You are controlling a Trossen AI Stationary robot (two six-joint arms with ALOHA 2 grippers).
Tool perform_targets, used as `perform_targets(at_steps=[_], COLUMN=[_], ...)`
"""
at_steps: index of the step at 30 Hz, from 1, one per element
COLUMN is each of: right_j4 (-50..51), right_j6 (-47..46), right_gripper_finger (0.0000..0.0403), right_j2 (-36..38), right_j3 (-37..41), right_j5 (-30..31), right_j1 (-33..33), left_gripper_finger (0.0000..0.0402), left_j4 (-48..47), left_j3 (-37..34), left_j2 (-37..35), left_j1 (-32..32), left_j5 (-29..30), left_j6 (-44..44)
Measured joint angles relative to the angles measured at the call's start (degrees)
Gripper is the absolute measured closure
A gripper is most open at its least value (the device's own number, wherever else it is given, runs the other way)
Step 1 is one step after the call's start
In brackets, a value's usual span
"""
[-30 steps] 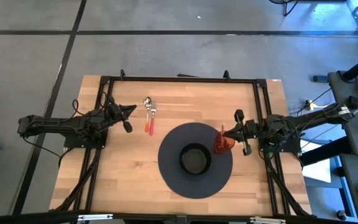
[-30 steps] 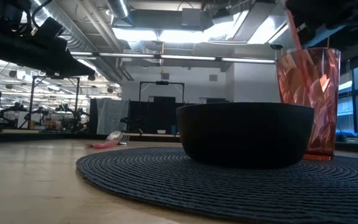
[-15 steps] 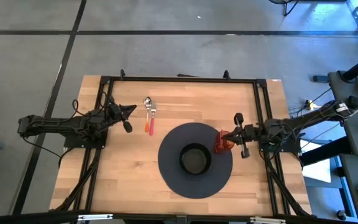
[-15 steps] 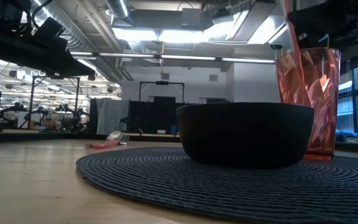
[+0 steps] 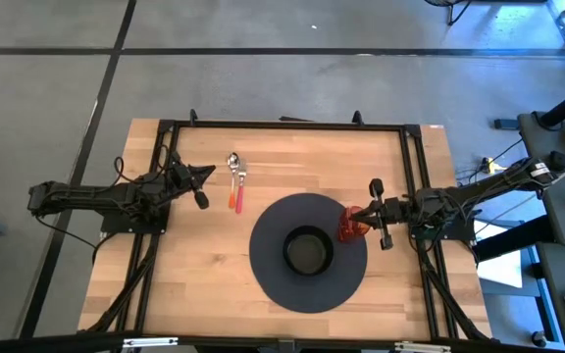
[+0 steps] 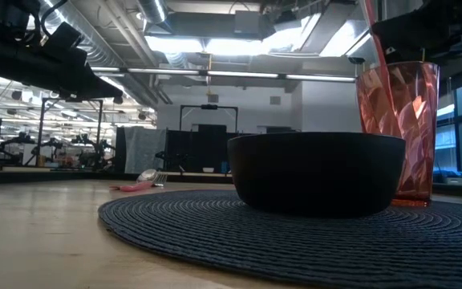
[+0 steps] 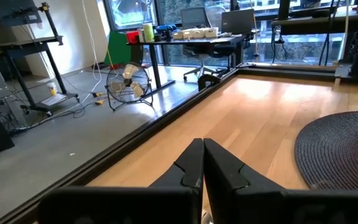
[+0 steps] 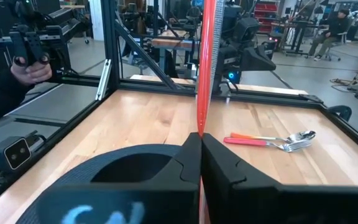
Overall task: Pick & Place Utensil
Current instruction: Put the red straw into the red cup on the blue mat, then put the pink fork into the black bowl on the blue mat
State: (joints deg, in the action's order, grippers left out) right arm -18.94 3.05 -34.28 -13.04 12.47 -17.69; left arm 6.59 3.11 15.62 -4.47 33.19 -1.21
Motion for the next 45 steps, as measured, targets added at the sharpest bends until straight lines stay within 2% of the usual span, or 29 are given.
perform_targets(at_steps=[9, 30, 33, 40, 45], right_j4=[0.0, 0.0, 0.0, -0.1, -1.2], right_j6=[-0.9, -4.5, -4.5, -5.3, -4.6], right_gripper_finger=[0.0383, 0.0378, 0.036, 0.0288, 0.0268], right_j2=[0.0, 0.0, 0.0, -0.1, -0.1], right_j3=[0.0, 0.0, 0.0, 0.0, 0.0], right_j5=[0.0, -0.7, -1.0, -1.6, -0.6], right_j1=[0.0, 0.0, 0.0, 0.0, 0.0], left_gripper_finger=[0.0398, 0.0398, 0.0398, 0.0398, 0.0398], left_j4=[0.0, 0.0, 0.0, 0.0, 0.0], left_j3=[0.0, 0.0, 0.0, 0.0, 0.0], left_j2=[0.0, 0.0, 0.0, 0.0, 0.0], left_j1=[0.0, 0.0, 0.0, 0.0, 0.0], left_j5=[0.0, 0.0, 0.0, 0.0, 0.0], left_j6=[0.0, 0.0, 0.0, 0.0, 0.0])
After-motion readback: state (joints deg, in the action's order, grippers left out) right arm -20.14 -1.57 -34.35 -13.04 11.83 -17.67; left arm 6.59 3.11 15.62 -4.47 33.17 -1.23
